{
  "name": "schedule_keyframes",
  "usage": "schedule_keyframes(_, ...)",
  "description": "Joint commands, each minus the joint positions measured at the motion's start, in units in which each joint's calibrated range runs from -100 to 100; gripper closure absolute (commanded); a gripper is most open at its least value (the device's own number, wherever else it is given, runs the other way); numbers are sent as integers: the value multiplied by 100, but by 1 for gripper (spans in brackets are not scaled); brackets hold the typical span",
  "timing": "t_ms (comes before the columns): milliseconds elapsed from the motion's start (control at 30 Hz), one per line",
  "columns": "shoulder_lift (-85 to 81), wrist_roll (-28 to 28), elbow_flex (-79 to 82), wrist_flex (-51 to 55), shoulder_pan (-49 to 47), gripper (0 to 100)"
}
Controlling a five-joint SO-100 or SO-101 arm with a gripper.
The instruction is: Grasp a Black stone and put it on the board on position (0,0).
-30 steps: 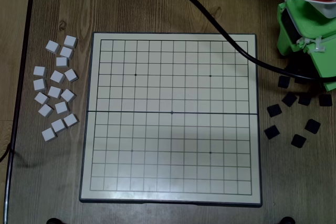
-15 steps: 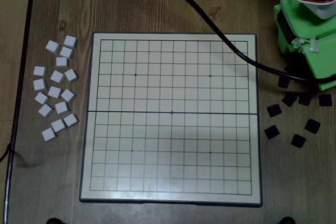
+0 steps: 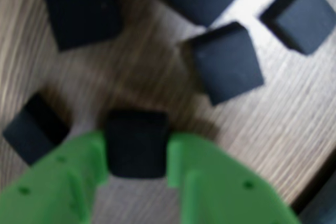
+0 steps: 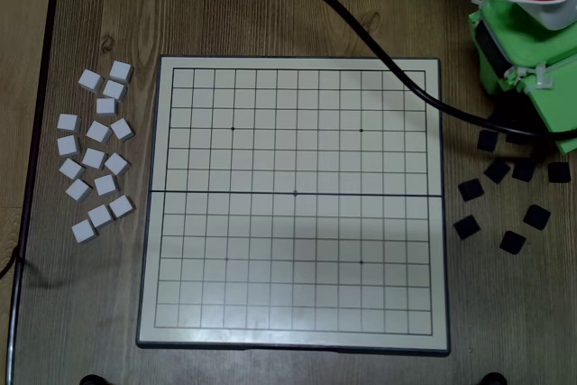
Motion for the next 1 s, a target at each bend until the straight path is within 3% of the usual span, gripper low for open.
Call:
schedule_keyframes(0, -349, 147, -756, 705, 238, 94)
schedule_keyframes(333, -603, 464, -3278, 2739, 1085, 94)
schedule_keyframes(967, -1578, 567, -3510, 3368, 3525, 94)
